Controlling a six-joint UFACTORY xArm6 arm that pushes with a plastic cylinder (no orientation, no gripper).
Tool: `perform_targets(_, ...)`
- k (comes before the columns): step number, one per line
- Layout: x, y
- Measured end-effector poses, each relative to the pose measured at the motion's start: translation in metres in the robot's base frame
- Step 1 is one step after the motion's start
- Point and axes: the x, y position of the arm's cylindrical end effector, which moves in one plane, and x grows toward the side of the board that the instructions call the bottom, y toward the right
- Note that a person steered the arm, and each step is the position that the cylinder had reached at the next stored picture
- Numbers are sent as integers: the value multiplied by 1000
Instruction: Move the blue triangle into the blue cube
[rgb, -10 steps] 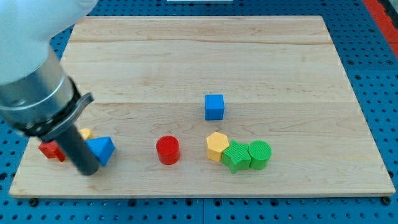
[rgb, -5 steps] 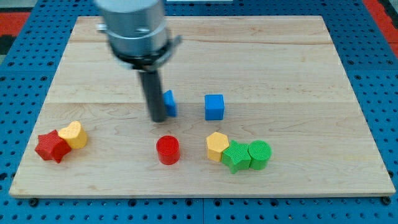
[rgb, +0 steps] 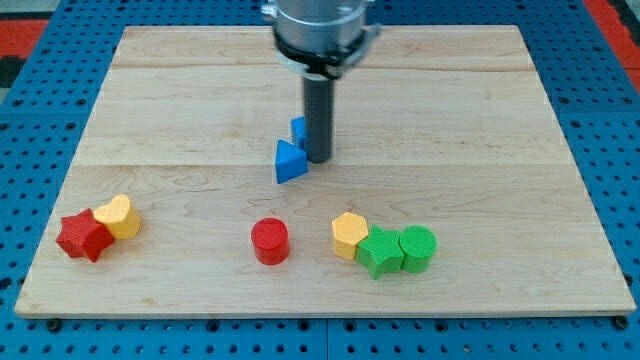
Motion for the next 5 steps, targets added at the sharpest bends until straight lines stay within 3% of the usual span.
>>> perform_targets(2,63,-1)
perform_targets(3,39,-60)
perform_targets(4,1,-37)
perform_targets(5,-4,-60)
